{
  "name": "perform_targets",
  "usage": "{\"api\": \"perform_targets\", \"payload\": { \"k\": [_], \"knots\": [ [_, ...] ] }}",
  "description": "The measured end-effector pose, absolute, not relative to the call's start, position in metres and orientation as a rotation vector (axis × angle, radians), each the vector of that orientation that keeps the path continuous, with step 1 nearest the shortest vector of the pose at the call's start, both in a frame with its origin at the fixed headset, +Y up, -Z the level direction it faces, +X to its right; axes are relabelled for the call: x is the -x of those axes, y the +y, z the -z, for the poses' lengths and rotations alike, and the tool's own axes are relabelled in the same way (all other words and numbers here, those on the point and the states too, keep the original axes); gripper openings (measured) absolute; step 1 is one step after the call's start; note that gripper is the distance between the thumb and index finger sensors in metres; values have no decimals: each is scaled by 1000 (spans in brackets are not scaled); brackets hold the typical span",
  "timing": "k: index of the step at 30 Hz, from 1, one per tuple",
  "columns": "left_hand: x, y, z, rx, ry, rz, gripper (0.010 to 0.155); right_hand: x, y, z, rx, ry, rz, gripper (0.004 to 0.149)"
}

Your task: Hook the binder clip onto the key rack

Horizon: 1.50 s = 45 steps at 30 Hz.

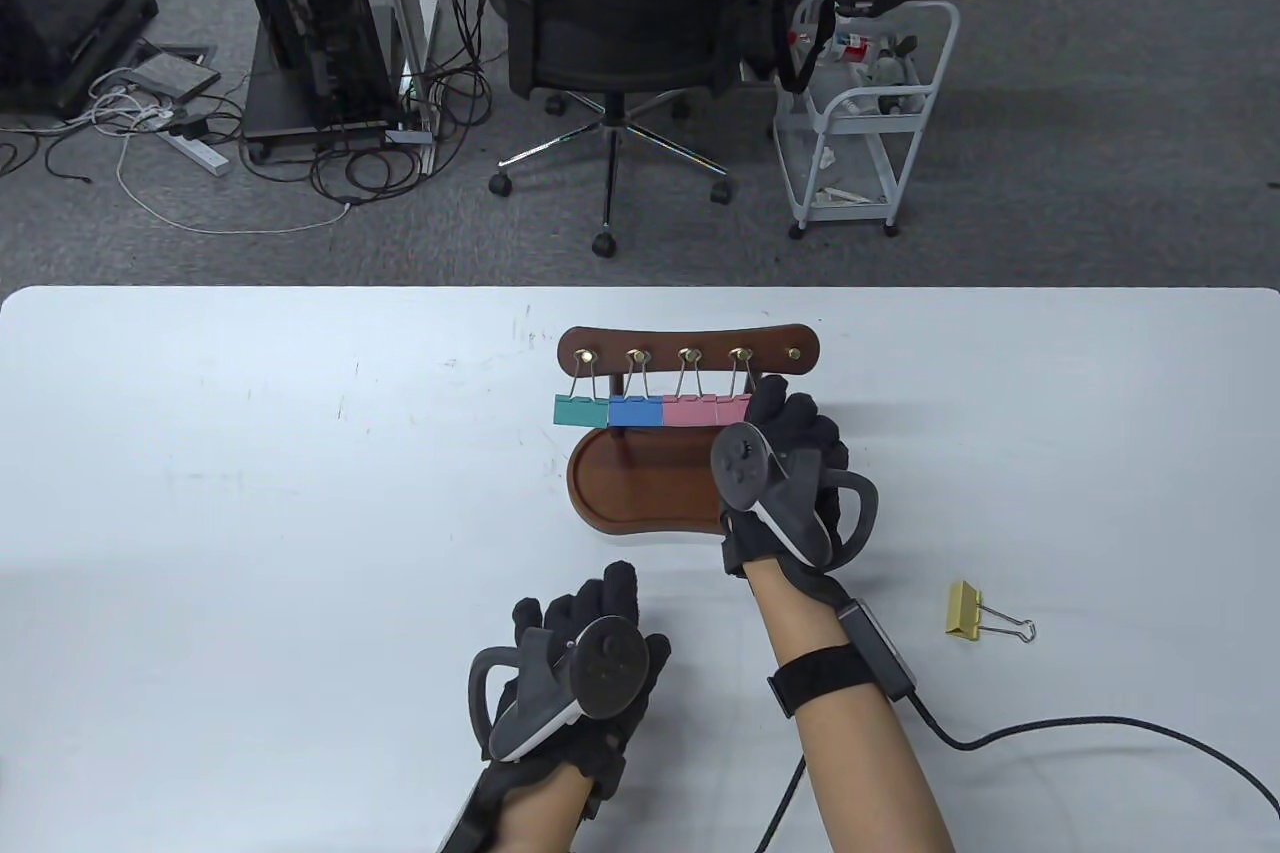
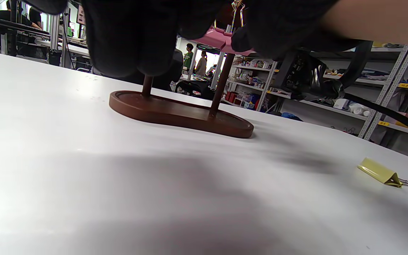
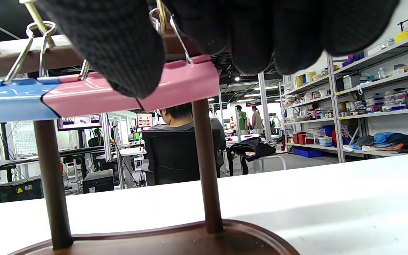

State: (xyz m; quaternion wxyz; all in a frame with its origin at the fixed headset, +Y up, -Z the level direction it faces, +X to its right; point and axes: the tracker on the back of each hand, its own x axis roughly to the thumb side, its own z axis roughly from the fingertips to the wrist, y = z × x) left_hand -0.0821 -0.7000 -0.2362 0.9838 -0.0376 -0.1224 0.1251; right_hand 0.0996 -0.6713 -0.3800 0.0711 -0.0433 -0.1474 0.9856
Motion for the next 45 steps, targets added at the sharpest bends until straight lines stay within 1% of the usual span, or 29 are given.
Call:
{"api": "perform_targets", "payload": {
  "k": [13, 26, 30, 39, 45],
  "knots": [
    [81, -700, 235, 67, -251, -247, 79, -125, -664, 366, 46, -391, -2886, 78],
    [82, -700, 234, 58, -247, -238, 79, -174, -641, 330, -29, -373, -2872, 75],
    [82, -700, 234, 55, -247, -238, 79, -191, -639, 317, -43, -375, -2877, 75],
    [82, -700, 234, 54, -252, -237, 79, -242, -647, 288, 0, -302, -2879, 74],
    [79, -701, 234, 59, -263, -232, 79, -278, -667, 274, 46, -187, -2835, 76]
  ]
}}
